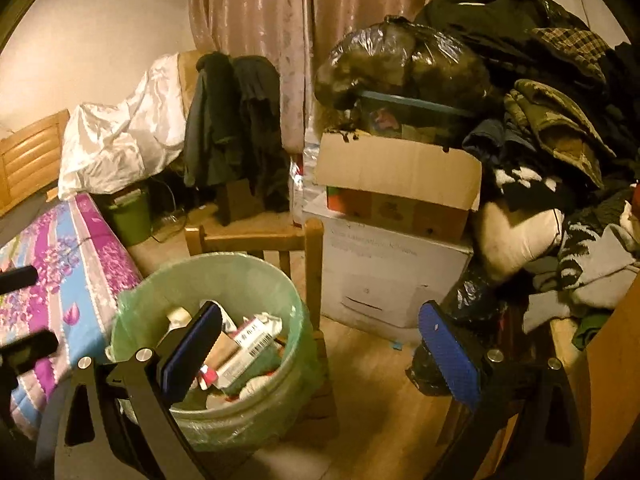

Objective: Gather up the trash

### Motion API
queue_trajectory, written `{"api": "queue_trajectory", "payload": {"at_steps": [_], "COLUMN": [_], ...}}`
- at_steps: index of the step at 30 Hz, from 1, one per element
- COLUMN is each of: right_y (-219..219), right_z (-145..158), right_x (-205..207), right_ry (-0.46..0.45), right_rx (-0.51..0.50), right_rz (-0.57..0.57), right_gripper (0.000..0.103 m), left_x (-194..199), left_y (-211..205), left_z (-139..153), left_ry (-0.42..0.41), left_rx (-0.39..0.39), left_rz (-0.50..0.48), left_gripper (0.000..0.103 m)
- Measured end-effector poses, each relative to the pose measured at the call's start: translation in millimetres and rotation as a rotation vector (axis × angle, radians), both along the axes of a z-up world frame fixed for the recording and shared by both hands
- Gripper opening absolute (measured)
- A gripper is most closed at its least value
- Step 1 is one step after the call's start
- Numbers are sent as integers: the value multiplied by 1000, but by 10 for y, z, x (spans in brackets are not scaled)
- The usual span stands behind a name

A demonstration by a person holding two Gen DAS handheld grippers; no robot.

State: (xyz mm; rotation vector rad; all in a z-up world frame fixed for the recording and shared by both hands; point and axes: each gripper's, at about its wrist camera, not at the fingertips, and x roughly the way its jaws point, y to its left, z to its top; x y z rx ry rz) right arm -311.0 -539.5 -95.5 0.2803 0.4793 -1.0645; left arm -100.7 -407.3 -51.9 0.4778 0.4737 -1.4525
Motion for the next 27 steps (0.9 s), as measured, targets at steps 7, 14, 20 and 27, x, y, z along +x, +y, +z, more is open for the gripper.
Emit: {"api": "queue_trajectory", "payload": {"at_steps": [7,14,20,27], "right_y": [19,96,135,71], "right_z": [104,170,246,317], "right_x": [-23,91,215,453], "right_ry": [-48,-47,-35,32], "right_rx": [-6,-13,-17,67], "right_rz": [16,65,100,63], "right_gripper": [99,99,99,99], "left_x": [-99,-123,-111,-136], "left_y": [117,279,348,320], "left_z": [62,-5,49,212], "left_ry": [-17,-48,-49,-104], "left_rx": [-80,-125,-127,-70], "left_rz": [15,103,91,57], "left_gripper": [93,93,93,96]}}
